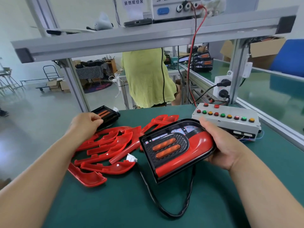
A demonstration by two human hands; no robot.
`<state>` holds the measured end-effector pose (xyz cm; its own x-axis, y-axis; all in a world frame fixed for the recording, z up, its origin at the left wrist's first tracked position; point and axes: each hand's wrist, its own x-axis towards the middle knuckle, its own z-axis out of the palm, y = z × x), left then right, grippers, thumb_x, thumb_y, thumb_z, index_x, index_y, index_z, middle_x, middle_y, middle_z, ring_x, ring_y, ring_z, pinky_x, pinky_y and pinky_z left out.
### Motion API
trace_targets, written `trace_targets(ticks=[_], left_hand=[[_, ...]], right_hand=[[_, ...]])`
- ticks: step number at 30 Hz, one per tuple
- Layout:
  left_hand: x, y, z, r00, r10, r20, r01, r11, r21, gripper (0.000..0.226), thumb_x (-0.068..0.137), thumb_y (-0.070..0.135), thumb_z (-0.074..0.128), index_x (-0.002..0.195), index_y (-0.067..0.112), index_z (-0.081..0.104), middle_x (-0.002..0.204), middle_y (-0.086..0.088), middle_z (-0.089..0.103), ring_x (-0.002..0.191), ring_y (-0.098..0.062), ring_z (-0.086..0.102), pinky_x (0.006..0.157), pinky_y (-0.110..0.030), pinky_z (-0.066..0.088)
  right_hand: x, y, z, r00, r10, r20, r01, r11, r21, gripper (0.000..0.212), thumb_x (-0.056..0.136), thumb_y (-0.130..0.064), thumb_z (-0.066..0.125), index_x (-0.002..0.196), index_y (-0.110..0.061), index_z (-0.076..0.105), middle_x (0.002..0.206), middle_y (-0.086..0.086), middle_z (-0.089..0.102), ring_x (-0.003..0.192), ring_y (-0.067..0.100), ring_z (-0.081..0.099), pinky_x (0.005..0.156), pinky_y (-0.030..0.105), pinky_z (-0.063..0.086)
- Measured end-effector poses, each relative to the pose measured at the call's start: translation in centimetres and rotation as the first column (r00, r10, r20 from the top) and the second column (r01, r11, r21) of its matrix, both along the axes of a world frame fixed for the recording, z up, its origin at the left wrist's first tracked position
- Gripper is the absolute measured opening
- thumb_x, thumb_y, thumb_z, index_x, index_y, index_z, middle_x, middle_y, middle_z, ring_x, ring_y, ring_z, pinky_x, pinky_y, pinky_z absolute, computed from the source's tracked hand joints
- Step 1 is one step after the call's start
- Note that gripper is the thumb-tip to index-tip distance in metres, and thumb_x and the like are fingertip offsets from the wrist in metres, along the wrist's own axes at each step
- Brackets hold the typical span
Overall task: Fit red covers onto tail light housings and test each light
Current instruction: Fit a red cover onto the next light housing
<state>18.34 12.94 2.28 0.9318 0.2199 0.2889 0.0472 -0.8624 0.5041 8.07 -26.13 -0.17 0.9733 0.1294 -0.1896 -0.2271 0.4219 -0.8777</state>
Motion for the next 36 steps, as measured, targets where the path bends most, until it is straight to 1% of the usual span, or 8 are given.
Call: trace_targets(ticks=[3,7,11,18,22,26,30,36], left_hand=[[1.2,-0.4,-1.0,0.999,-0.006,-0.031,0.009,0.996,0.089,0.009,0.094,0.027,0.062,0.093,0.03,0.07,0.104,-0.003,0.071,0.084,-0.02,0.062,0.084,-0.036,0.051],[2.6,-1.9,-2.6,0.975,-0.108,-0.194,0.171,0.925,0.341,0.032,0.098,0.022,0.052,0.127,0.027,0.065,0.131,-0.008,0.061,0.114,-0.03,0.059,0.095,-0.036,0.048],[3.1,-2.7,-3.0,0.951,-0.122,-0.283,0.257,0.818,0.514,0.045,0.093,0.017,0.046,0.131,0.038,0.059,0.14,-0.01,0.049,0.123,-0.038,0.05,0.103,-0.041,0.043],[3.1,-3.7,-1.1,0.908,-0.169,-0.384,0.32,0.871,0.372,0.032,0.091,0.012,0.065,0.121,0.022,0.067,0.119,-0.001,0.069,0.114,-0.022,0.06,0.102,-0.039,0.044],[0.7,-5.7,0.2,0.963,-0.269,-0.008,0.266,0.948,0.175,0.031,0.096,0.012,0.059,0.125,0.02,0.066,0.115,-0.004,0.065,0.106,-0.025,0.059,0.091,-0.037,0.045],[-4.4,-10.2,2.2,0.866,-0.377,0.33,0.422,0.904,-0.075,0.032,0.096,0.018,0.059,0.123,0.034,0.066,0.104,0.017,0.057,0.092,-0.001,0.053,0.08,-0.013,0.037],[-9.5,-14.3,3.1,0.752,-0.531,0.39,0.585,0.811,-0.024,0.033,0.096,0.014,0.061,0.124,0.029,0.067,0.102,0.019,0.052,0.094,0.007,0.052,0.08,0.001,0.034],[-12.7,-15.8,2.3,0.737,-0.581,0.346,0.608,0.793,0.038,0.035,0.094,0.008,0.063,0.126,0.021,0.066,0.098,0.008,0.057,0.097,-0.006,0.057,0.087,-0.012,0.04]], right_hand=[[-0.1,0.2,0.1,1.0,0.004,-0.008,-0.005,1.0,-0.021,0.046,0.093,-0.056,0.052,0.078,-0.025,0.082,0.088,0.008,0.078,0.071,0.02,0.075,0.057,0.034,0.059],[-0.3,0.3,0.3,1.0,-0.008,-0.025,0.007,0.999,-0.031,0.045,0.092,-0.055,0.055,0.081,-0.021,0.082,0.091,0.011,0.077,0.072,0.022,0.074,0.061,0.036,0.061],[-0.4,0.2,0.3,1.0,-0.012,-0.027,0.011,0.999,-0.054,0.046,0.093,-0.054,0.055,0.076,-0.021,0.082,0.086,0.011,0.076,0.069,0.022,0.074,0.059,0.035,0.061],[-0.5,0.4,0.5,1.0,-0.004,-0.016,0.003,0.998,-0.064,0.043,0.089,-0.057,0.056,0.08,-0.024,0.082,0.09,0.009,0.077,0.071,0.021,0.074,0.058,0.033,0.059],[-0.6,0.6,0.6,1.0,-0.01,-0.005,0.009,0.997,-0.079,0.046,0.093,-0.058,0.05,0.085,-0.026,0.082,0.095,0.008,0.078,0.077,0.021,0.075,0.061,0.034,0.06],[-0.5,0.9,0.5,0.998,-0.059,-0.032,0.057,0.997,-0.054,0.057,0.099,-0.058,0.04,0.076,-0.028,0.082,0.087,0.006,0.078,0.07,0.019,0.075,0.054,0.033,0.058],[-0.5,1.2,0.4,0.997,-0.074,-0.029,0.072,0.996,-0.061,0.051,0.1,-0.051,0.046,0.075,-0.023,0.081,0.085,0.007,0.077,0.064,0.02,0.073,0.05,0.032,0.056],[-0.7,1.4,0.5,0.998,-0.066,0.011,0.067,0.994,-0.09,0.039,0.1,-0.043,0.05,0.085,-0.018,0.077,0.084,0.009,0.077,0.063,0.02,0.072,0.051,0.03,0.058]])
